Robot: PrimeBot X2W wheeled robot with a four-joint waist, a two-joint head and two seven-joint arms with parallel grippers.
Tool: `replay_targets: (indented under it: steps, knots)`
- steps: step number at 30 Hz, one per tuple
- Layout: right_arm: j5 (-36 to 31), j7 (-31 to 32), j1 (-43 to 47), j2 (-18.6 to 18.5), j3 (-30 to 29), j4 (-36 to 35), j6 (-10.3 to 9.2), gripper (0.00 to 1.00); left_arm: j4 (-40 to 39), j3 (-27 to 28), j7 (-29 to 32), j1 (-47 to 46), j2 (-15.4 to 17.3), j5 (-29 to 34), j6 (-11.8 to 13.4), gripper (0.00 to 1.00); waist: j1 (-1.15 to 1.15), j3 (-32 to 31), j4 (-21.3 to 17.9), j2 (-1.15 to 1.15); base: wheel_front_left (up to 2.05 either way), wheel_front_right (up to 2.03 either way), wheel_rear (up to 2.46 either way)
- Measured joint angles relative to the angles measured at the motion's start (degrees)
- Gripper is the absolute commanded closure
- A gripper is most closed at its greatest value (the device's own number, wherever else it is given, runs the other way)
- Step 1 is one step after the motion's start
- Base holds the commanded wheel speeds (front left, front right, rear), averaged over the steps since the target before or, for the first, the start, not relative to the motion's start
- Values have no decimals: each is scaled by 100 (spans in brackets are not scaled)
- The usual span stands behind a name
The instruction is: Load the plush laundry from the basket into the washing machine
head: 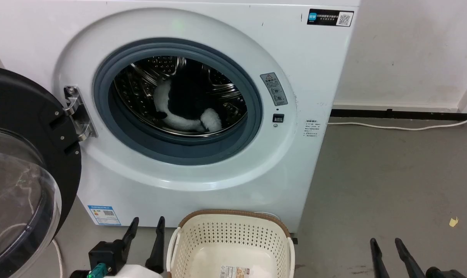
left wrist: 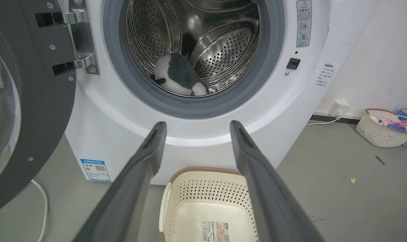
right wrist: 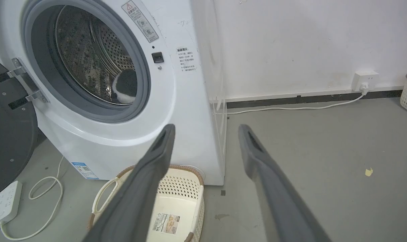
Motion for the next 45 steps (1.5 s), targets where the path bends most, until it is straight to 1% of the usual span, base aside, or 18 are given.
replay_targets:
  steps: [11, 45]
  knots:
    - [-12, 66, -12, 0, 0, -1, 1, 100, -22, 49, 48, -1, -20, 56, -5, 100, 0, 22, -42, 0, 0, 0, 0]
    - [-361, 433, -263, -1, 26, -185, 1, 100, -339, 391, 359, -2, -253, 622, -66, 100, 0, 132, -255, 0, 0, 0, 0]
